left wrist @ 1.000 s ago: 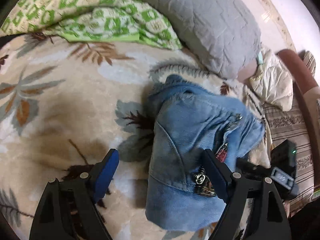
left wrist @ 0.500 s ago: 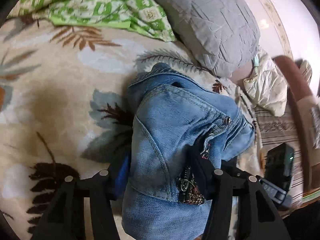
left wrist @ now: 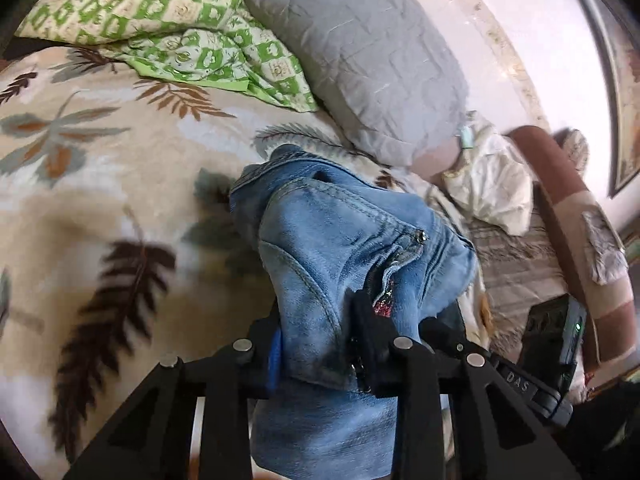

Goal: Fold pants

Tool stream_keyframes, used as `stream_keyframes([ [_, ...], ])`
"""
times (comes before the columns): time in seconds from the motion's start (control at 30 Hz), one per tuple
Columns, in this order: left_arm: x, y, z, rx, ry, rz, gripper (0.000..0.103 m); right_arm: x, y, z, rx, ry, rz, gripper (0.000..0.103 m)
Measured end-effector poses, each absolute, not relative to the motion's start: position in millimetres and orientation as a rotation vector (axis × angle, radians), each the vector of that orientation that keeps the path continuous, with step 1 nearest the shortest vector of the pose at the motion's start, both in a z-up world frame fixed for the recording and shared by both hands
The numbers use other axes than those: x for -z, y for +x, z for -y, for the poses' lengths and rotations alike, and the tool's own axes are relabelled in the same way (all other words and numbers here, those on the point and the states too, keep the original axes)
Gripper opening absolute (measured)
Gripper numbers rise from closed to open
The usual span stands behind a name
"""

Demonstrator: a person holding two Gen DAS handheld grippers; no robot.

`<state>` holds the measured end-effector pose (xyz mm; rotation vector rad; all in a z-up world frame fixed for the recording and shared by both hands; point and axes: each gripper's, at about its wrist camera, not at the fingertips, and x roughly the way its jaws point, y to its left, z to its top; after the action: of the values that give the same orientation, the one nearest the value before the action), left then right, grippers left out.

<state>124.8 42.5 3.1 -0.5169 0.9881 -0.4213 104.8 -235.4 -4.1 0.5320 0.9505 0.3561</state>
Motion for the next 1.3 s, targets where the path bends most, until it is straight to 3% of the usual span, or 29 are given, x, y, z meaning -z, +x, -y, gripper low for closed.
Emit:
stream_keyframes([
  [0.2, 28.8, 101.9, -39.9, 0.376, -0.462, -1.033, 0.036, 35.9, 81.9, 229.4, -0.344, 0.514, -1.033, 0.035],
  [0.23, 42.0, 106.3, -35.7, 0.335, -0.425, -1.072, 0.045, 50.8, 87.5, 228.3, -0.311, 0.485, -1.085, 0.038],
  [0.27, 47.3, 106.1, -34.2, 0.316, -0.409, -1.083, 0.049, 57.7, 89.2, 229.4, -0.289, 0.488, -1.1, 0.043],
  [0.37, 29.5, 95.0, -31.8, 0.297, -0.324, -1.01, 0.055, 41.9, 78.0, 239.4, -0.292, 0.527, -1.045, 0.045],
  [0.4, 20.8, 88.3, -31.3, 0.293, -0.281, -0.971, 0.064, 31.0, 69.2, 241.5, -0.275, 0.5, -1.013, 0.047],
  [0.47, 9.8, 71.0, -30.5, 0.284, -0.223, -0.908, 0.074, 23.2, 56.4, 243.6, -0.242, 0.482, -0.99, 0.061],
  [0.63, 12.2, 45.4, -26.7, 0.267, -0.171, -0.899, 0.074, -7.9, 13.5, 238.9, -0.218, 0.369, -0.854, 0.063],
  [0.77, 22.9, 45.2, -14.1, 0.26, -0.11, -0.924, 0.074, -3.3, 12.6, 224.0, -0.332, 0.406, -0.89, 0.063],
  [0.83, 28.5, 43.0, -9.9, 0.249, -0.083, -0.929, 0.074, 16.0, 20.9, 216.3, -0.326, 0.402, -0.965, 0.056],
  [0.87, 30.6, 41.6, -9.6, 0.245, -0.077, -0.93, 0.074, 24.3, 23.5, 215.2, -0.313, 0.401, -0.991, 0.043],
  [0.97, 34.3, 39.9, -6.6, 0.244, -0.069, -0.935, 0.075, 33.9, 25.9, 212.9, -0.288, 0.403, -1.024, 0.023],
  [1.13, 26.3, 31.9, 1.5, 0.233, 0.004, -0.878, 0.075, 35.1, 23.3, 232.5, -0.278, 0.491, -1.027, 0.016],
  [1.3, 22.6, 29.2, 14.2, 0.189, 0.09, -0.854, 0.077, 36.0, 25.5, 234.3, -0.271, 0.478, -1.026, 0.016],
])
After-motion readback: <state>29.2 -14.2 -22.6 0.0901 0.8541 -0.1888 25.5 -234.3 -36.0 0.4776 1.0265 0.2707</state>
